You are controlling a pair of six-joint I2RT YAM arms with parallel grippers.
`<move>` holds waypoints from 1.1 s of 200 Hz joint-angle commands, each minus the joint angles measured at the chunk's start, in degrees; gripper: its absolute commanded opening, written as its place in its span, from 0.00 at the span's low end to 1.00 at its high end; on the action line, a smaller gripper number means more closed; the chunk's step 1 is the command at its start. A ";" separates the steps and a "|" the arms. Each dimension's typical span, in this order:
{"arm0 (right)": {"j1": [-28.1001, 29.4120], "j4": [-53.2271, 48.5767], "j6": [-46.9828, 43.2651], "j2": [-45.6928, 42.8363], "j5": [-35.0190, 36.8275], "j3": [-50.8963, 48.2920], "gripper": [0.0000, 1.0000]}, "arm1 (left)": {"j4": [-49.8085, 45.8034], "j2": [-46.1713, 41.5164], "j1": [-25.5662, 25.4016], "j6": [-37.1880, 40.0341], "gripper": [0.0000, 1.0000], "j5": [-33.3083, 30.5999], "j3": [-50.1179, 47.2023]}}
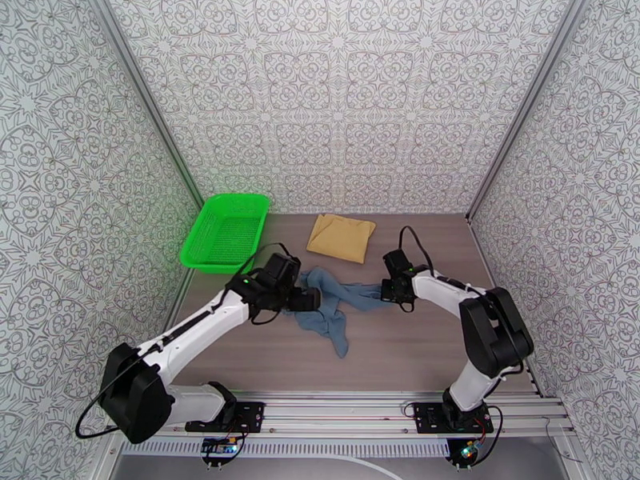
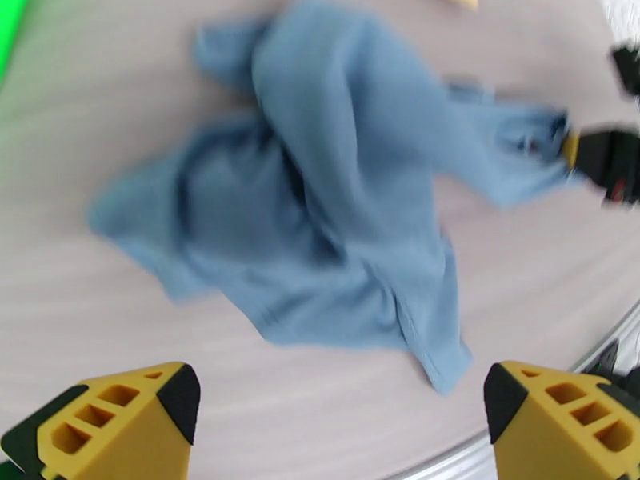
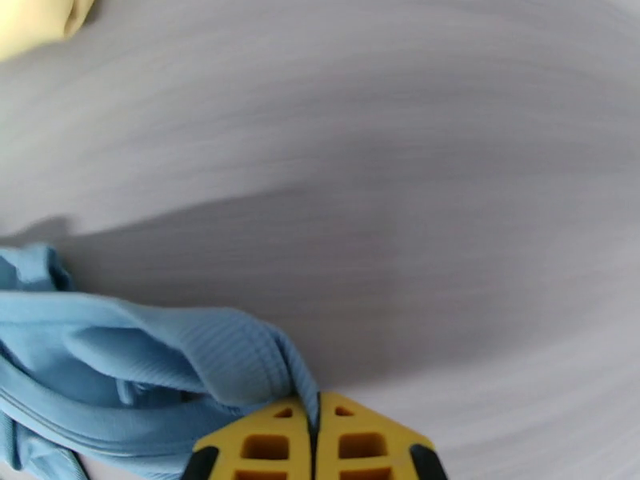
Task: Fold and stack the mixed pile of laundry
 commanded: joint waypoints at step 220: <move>-3.23 -7.32 2.41 -10.93 7.65 -12.72 0.00 | 20.92 30.83 14.26 -3.38 0.79 3.30 11.94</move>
